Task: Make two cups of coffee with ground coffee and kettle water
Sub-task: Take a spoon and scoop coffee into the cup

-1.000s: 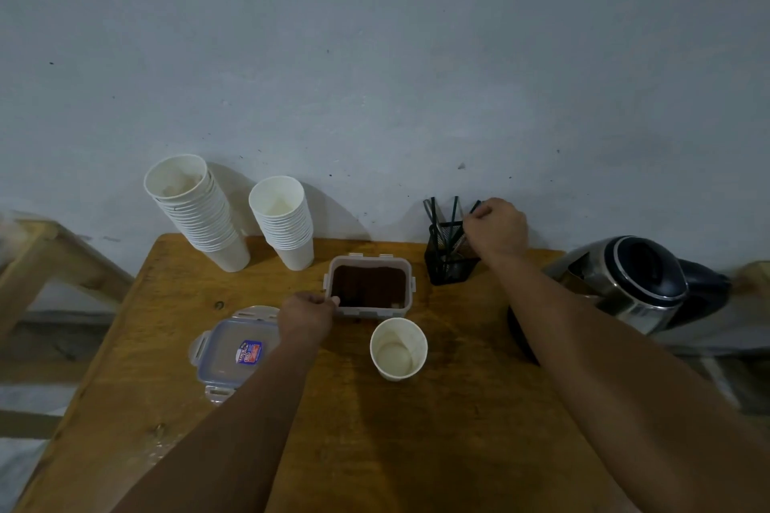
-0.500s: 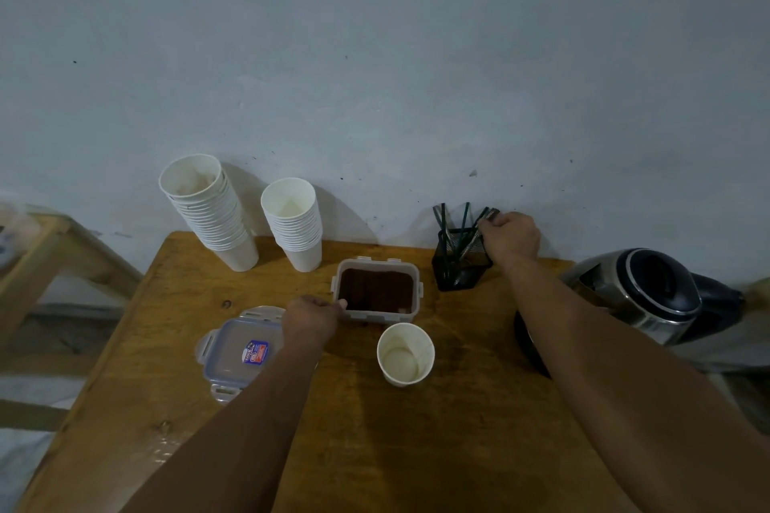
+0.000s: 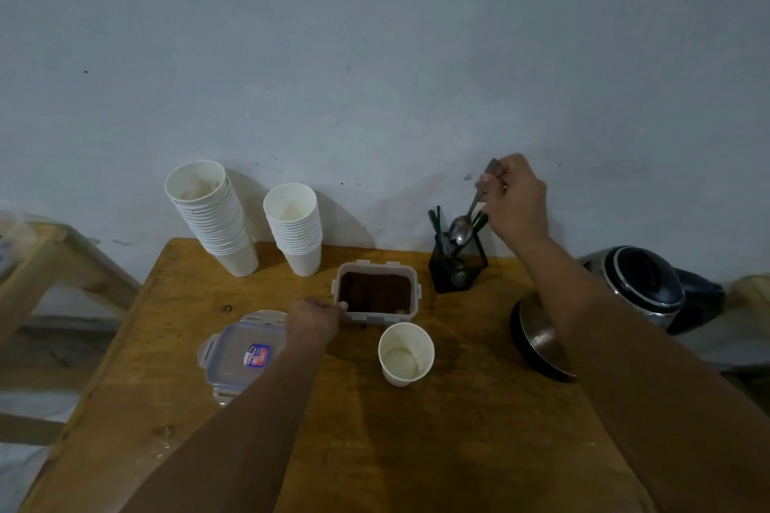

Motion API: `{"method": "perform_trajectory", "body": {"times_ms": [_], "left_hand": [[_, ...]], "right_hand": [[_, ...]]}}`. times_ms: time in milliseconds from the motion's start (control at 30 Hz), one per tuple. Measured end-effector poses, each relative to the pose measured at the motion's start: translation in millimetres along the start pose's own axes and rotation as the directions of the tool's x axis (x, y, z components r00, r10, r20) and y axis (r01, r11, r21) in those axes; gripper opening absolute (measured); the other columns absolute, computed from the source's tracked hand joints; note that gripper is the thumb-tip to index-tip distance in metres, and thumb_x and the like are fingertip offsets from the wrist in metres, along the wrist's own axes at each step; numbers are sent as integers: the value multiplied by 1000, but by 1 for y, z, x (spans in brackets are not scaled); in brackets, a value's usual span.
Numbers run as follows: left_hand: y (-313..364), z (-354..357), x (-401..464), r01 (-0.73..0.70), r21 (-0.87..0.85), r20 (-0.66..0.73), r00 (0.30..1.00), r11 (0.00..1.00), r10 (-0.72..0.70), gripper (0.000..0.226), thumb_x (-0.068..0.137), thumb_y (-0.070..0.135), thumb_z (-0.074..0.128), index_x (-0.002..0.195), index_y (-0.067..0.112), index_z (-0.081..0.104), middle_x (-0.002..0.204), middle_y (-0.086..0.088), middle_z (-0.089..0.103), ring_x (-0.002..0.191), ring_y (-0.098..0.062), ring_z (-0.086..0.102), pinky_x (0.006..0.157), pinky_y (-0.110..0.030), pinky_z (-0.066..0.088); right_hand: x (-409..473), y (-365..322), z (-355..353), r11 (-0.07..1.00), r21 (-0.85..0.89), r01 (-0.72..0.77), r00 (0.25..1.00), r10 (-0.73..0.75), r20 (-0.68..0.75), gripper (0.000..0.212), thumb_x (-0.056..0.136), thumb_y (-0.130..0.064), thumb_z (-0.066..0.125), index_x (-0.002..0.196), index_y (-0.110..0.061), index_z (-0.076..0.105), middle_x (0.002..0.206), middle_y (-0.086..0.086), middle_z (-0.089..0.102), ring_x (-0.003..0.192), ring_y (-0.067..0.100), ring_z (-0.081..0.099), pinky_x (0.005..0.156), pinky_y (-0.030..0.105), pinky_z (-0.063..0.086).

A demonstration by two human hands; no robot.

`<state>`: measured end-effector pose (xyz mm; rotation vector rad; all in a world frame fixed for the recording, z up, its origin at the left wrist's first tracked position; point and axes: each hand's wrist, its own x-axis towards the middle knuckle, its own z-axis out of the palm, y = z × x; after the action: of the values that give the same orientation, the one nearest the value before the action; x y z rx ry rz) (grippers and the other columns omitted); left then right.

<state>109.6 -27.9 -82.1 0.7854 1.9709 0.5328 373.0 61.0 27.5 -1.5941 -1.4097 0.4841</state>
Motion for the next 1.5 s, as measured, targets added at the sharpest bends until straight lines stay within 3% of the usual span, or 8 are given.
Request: {"method": "perform_trajectory", "body": {"times_ms": [233, 333, 500, 633, 767, 1100, 1333, 1500], "left_hand": [[3, -3, -4, -17, 23, 8, 1000, 1000, 17, 20, 86, 34, 69, 94, 16, 64, 80, 2, 57, 85, -18, 56, 74, -32, 47], [3, -4, -2, -8, 7, 23, 1000, 1000, 8, 19, 85, 34, 70, 87, 16, 62, 79, 2, 57, 83, -17, 57, 72, -31, 47], [3, -7, -1, 25, -44, -14, 1000, 999, -25, 22, 85, 27, 70, 76, 10, 61, 75, -5, 60, 65, -13, 51, 56, -24, 39], [3, -8, -1, 64, -116, 0, 998, 991, -65, 16, 82, 19, 70, 76, 7, 62, 74, -8, 62, 65, -16, 54, 57, -28, 42], [1, -8, 0, 76, -168, 15, 997, 983, -74, 15, 81, 21, 72, 80, 8, 66, 77, -8, 65, 73, -19, 58, 64, -31, 46], [-3, -8, 3, 87, -200, -12, 996, 976, -91, 17, 84, 25, 71, 90, 9, 68, 89, -8, 66, 91, -22, 60, 80, -35, 51], [-1, -7, 1, 95, -224, -35, 994, 970, -106, 14, 82, 24, 74, 85, 12, 67, 90, -7, 67, 91, -22, 62, 83, -37, 53], [-1, -7, 1, 101, -202, -28, 994, 974, -109, 21, 77, 26, 77, 89, 11, 69, 89, -8, 69, 89, -24, 66, 85, -43, 56]], "right_hand": [[-20, -52, 1, 967, 244, 68, 989, -34, -141, 14, 98, -4, 52, 99, -15, 45, 89, 5, 68, 76, 20, 72, 65, 36, 63], [-40, -51, 25, 961, 275, -32, 999, 38, -18, 17, 98, -5, 55, 103, -18, 45, 95, 6, 68, 80, 18, 73, 68, 30, 63], [-77, -19, 73, 980, 111, -166, 973, 144, 178, 20, 98, -5, 56, 105, -19, 43, 102, 10, 67, 87, 18, 71, 74, 33, 63], [-98, -2, 93, 990, 33, -139, 968, 129, 214, 15, 98, -7, 55, 101, -18, 45, 93, 2, 64, 89, 17, 68, 73, 28, 61], [-107, 6, 104, 989, 56, -137, 966, 121, 229, 10, 99, -10, 54, 101, -17, 47, 93, 7, 66, 84, 17, 70, 75, 38, 62], [-112, 17, 111, 982, 71, -176, 943, 148, 298, 16, 98, -8, 56, 100, -20, 46, 94, 8, 68, 85, 17, 72, 75, 38, 63], [-99, 19, 100, 914, 191, -357, 930, 328, 168, 22, 96, -5, 58, 114, -15, 48, 108, 11, 68, 85, 19, 73, 73, 33, 63], [-96, 28, 95, 900, 164, -405, 915, 399, 69, 28, 96, -8, 60, 124, -11, 55, 113, 13, 66, 86, 20, 73, 70, 32, 64]]}}
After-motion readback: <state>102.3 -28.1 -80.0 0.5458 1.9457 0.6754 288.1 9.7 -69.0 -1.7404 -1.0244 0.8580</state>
